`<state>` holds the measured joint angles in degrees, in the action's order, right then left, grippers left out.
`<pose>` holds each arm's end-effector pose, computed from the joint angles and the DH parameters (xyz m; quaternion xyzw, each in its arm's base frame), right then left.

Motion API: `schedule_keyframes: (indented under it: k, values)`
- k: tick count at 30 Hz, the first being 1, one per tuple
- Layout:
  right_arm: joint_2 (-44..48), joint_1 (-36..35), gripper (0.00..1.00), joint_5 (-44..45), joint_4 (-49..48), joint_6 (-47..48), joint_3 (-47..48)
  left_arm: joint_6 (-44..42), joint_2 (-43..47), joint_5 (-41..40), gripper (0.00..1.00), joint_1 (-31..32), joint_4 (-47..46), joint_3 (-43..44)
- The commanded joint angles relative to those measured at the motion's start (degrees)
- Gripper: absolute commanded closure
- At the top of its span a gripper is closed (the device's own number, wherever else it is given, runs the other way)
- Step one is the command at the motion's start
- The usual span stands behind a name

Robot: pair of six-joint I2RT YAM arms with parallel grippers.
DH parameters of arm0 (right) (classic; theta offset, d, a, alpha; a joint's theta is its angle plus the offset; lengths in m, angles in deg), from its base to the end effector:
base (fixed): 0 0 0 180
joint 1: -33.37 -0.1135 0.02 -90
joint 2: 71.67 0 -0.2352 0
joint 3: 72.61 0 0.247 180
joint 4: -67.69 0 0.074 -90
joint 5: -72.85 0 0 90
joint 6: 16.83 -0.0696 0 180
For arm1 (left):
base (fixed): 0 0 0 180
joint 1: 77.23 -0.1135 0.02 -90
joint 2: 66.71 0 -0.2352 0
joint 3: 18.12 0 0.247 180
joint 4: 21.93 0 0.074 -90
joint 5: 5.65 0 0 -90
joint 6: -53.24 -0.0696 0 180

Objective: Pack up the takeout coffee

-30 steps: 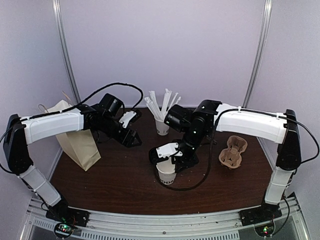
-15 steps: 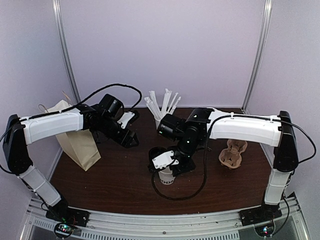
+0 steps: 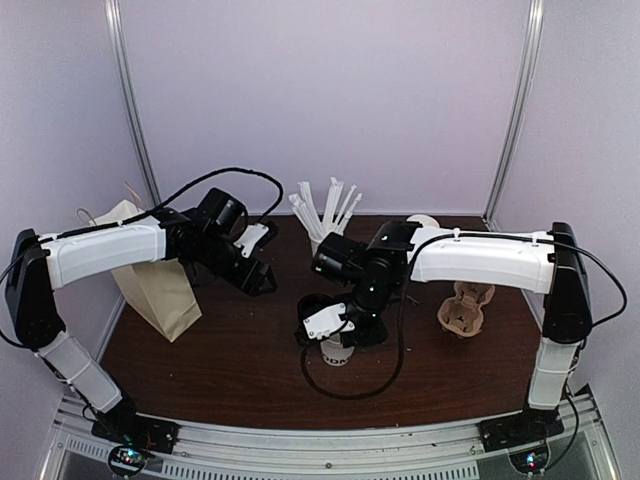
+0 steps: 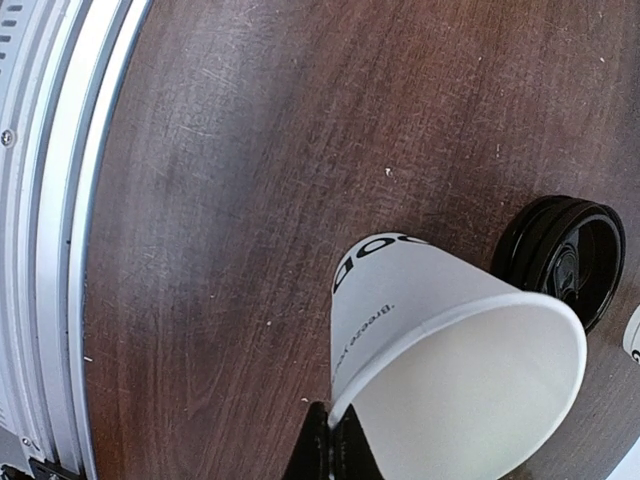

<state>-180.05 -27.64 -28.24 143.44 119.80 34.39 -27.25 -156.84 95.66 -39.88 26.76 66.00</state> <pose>0.1690 0.3326 0.1920 -0.8047 0.5751 0.1092 0.0987 0.2687 -0.2222 0.2067 0.2571 0.9133 -0.2061 0.2395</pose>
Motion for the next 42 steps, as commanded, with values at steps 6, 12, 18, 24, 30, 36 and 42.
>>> schedule_keyframes:
  k: [6, 12, 18, 24, 30, 36, 42]
  values:
    - [4.32, -2.71, 1.00, 2.13, 4.75, -0.46, -2.09, 0.14, 0.74, 0.92, 0.33, 0.09, -0.46, 1.91]
    - [6.47, -3.15, 0.80, 4.29, 3.32, -1.95, -5.27, 0.84, -1.15, 4.92, 0.43, 0.10, -0.44, 2.69]
    - [14.23, 0.25, 0.61, 3.32, 7.80, -2.60, -0.19, 10.03, -3.67, 3.80, 0.52, 0.21, -0.35, 5.90]
    - [25.66, 16.88, 0.59, -7.70, 6.43, -5.28, -4.56, 18.11, -11.75, -1.60, 0.59, 3.33, 2.46, 11.14]
    - [37.94, 34.45, 0.57, -26.01, -2.24, -10.24, -20.79, 22.24, -18.54, -2.71, 0.60, 4.40, 3.15, 14.81]
    - [41.90, 42.78, 0.54, -32.18, -13.20, -13.40, -37.23, 22.78, -24.31, -1.87, 0.61, 4.54, 5.15, 19.64]
    - [40.43, 42.86, 0.53, -31.97, -14.29, -12.00, -37.49, 23.17, -27.68, -0.64, 0.62, 4.65, 6.28, 21.70]
